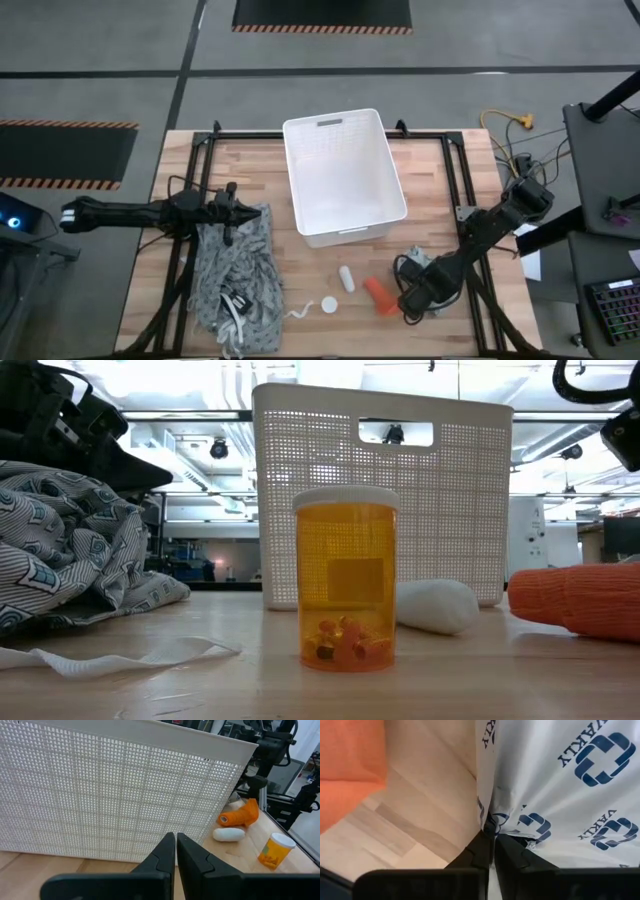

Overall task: Pick & place medical supplies in basket/bin
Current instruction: Put the blue mailer bag into the white bin

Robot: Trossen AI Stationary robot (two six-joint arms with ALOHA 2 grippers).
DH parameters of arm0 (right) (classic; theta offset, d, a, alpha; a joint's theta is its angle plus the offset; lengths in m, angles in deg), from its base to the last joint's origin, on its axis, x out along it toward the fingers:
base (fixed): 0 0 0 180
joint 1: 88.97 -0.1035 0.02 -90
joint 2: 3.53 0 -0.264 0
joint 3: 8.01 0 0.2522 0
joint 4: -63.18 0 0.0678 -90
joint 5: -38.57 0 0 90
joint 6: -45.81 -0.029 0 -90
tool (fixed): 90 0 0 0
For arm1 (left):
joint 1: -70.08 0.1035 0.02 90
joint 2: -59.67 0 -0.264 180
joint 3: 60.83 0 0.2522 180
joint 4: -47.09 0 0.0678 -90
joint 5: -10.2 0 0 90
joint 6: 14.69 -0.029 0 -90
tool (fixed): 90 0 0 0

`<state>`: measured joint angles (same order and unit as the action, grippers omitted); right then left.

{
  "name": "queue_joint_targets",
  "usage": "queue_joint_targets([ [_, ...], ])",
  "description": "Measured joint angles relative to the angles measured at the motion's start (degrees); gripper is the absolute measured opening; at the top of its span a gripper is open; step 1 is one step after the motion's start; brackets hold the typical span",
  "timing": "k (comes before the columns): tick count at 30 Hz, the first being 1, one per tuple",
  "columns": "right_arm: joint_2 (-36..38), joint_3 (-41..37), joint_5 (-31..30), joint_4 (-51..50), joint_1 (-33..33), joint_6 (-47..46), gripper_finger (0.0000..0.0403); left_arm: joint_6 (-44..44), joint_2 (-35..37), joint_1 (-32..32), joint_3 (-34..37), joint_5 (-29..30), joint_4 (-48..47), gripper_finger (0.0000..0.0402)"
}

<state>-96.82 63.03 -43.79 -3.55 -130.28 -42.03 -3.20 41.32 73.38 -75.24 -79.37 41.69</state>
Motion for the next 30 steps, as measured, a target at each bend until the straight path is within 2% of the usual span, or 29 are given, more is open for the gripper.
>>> queue_joint_targets([
  [10,7.32,2.39,-2.03,0.89,-0.39,0.55,0.0008,0.00,0.00,0.00,0.00,0.00,0.00,0.0000],
  [14,10.82,6.16,-4.78,3.96,-0.86,9.74,0.0008,0.00,0.00,0.00,0.00,0.00,0.00,0.0000],
  [18,13.62,12.17,-6.18,7.46,-0.31,19.29,0.0008,0.00,0.00,0.00,0.00,0.00,0.00,0.0000],
  [22,14.48,20.27,-6.33,7.87,1.85,22.70,0.0008,0.00,0.00,0.01,0.00,0.00,0.00,0.0000],
  [30,11.28,37.02,-6.34,8.47,9.66,33.88,0.0008,0.00,0.00,0.00,0.00,0.00,0.00,0.0000],
])
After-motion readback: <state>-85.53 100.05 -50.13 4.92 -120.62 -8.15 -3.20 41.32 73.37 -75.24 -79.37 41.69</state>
